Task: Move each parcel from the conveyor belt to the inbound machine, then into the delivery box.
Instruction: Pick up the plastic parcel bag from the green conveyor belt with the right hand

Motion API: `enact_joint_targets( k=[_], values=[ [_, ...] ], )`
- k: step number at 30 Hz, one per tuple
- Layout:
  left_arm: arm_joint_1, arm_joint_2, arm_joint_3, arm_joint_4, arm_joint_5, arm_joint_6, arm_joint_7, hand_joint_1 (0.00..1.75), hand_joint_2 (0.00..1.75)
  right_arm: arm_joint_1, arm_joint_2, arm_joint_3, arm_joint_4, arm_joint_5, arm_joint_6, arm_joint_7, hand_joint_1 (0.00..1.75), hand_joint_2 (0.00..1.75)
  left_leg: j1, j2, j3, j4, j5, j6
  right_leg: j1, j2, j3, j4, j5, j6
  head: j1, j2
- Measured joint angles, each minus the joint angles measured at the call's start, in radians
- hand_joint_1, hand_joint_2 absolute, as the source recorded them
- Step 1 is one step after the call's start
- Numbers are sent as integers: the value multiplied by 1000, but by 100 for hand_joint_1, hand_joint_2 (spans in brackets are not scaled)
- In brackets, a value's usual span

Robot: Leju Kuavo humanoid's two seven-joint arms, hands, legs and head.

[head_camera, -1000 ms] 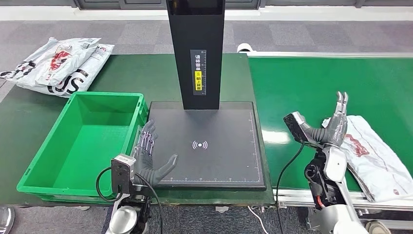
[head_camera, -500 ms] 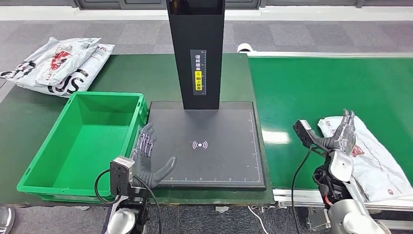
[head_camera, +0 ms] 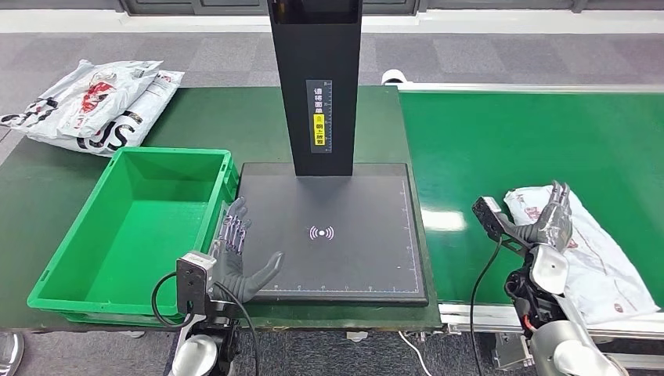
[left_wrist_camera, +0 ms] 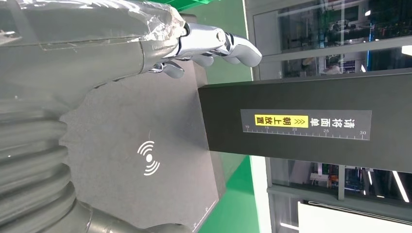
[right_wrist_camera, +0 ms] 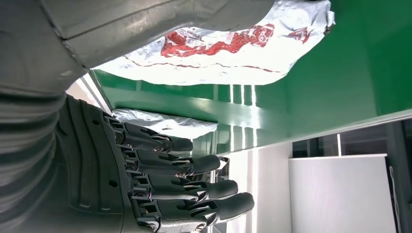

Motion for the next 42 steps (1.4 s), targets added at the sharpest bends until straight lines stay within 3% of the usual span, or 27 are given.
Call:
enact_joint_targets(
  k=[21, 23, 26, 28, 42],
  values=[
    [0, 0, 0, 0, 0, 0, 0, 0, 175, -2, 0, 0, 9, 0, 0, 0, 0, 175, 0, 0, 0, 0, 0, 0, 0, 0, 0, 0, 0, 0, 0, 0],
    [1, 0, 0, 0, 1, 10, 0, 0, 175, -1, -2, 0, 12, -13, 31, 18, 0, 175, 0, 0, 0, 0, 0, 0, 0, 0, 0, 0, 0, 0, 0, 0],
    [13, 5, 0, -7, 12, 39, -4, 0, 175, 21, -13, -12, 25, -73, 190, 55, 0, 175, 0, -2, 1, 0, 0, 0, 0, -2, 1, -1, -1, 1, 0, 0],
    [28, 14, 0, -15, 20, 45, -8, 0, 175, 55, -23, -21, 36, -101, 241, 43, 0, 175, 0, -5, -1, 0, -1, 1, 0, -4, 2, -1, -2, 2, 0, 0],
    [45, 26, 0, -28, 24, 49, -13, 0, 175, 91, -39, -26, 68, -108, 246, 49, 0, 175, 0, -4, -1, 0, -1, 1, 0, -3, 1, -1, -2, 2, 0, 0]
  ],
)
